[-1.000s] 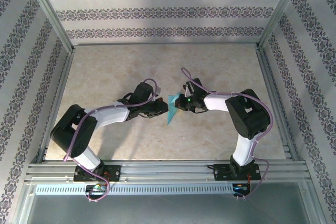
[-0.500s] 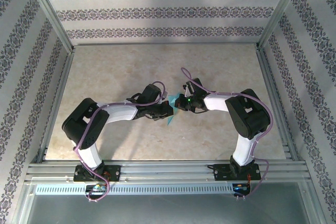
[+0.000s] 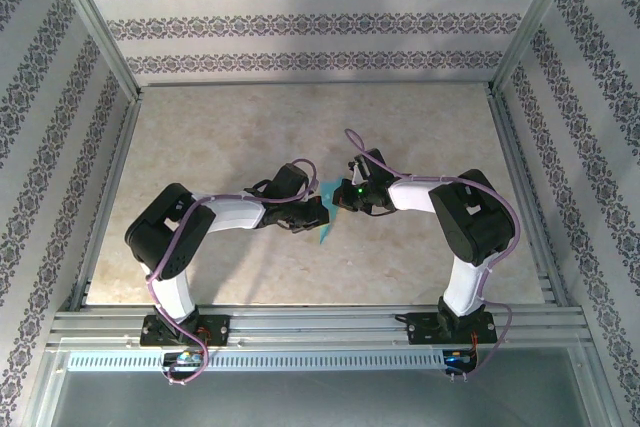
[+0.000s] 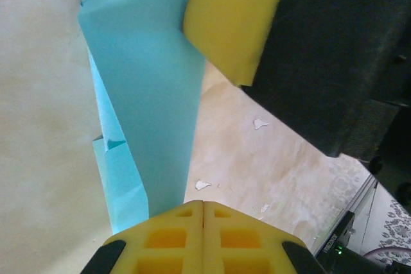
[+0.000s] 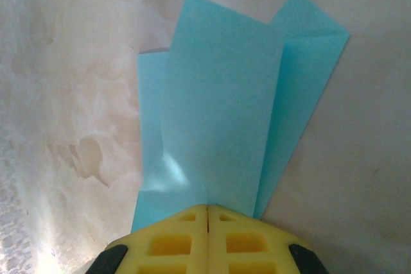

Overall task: Fold a paper plane with a square sheet of paper (fold left side to right side)
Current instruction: Fold the wing for the fifth time at the center of the table.

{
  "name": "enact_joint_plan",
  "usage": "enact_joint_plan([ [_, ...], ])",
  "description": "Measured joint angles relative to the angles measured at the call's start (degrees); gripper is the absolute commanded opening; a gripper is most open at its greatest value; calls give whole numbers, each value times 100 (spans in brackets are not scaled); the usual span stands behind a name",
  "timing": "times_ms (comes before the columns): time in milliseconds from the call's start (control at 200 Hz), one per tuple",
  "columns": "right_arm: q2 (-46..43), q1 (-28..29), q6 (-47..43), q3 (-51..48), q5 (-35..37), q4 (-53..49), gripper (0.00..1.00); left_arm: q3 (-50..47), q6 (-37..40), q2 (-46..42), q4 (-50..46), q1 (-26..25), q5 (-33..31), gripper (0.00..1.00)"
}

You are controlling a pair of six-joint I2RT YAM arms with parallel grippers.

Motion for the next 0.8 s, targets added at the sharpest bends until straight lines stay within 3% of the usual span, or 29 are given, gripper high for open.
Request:
enact_joint_plan([
  [799,0,2,-39,72,-4,-131,0,149,107,304,-199,-76,-195,0],
])
